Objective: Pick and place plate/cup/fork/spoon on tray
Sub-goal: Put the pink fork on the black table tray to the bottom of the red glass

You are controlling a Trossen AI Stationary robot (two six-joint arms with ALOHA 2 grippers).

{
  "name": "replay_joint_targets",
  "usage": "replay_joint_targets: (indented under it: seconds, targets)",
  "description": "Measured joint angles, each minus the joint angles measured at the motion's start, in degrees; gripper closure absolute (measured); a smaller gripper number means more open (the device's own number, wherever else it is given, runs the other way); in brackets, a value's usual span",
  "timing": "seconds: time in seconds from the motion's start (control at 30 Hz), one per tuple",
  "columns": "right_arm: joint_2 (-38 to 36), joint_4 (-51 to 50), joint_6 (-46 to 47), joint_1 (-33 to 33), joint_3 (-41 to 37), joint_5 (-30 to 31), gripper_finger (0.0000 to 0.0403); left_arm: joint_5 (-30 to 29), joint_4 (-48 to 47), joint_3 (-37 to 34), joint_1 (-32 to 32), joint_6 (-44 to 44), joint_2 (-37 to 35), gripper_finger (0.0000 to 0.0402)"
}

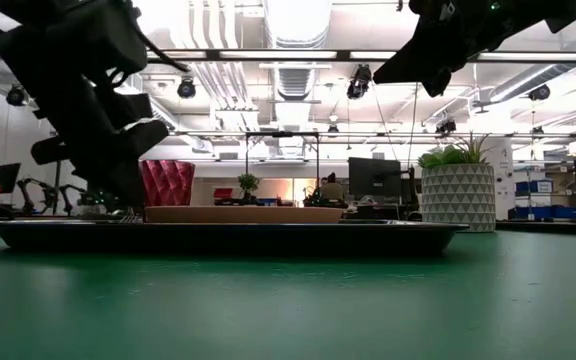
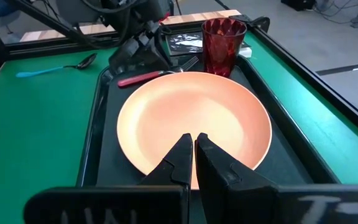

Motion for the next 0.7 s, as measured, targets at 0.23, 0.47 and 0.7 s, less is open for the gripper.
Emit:
replay_joint_targets:
  seconds: [0.23, 0.47, 0.7]
  targets:
    - [0.0, -0.1, 0.1, 0.0, 0.0, 0.0, 0.0394, -0.1, 2.4, -0.2, 0.8, 0.4, 3.8, 0.0355]
    - [0.0, -0.1, 0.1, 0.0, 0.0, 0.0, 0.0394, -0.1, 10.2, -0.2, 1.8, 4.3, 6.9, 0.0355]
    - [0.0, -0.6, 0.1, 0.0, 0.0, 0.0, 0.0394, 2.5, 8.7, 0.0, 2.3, 6.7, 4.6, 0.0355]
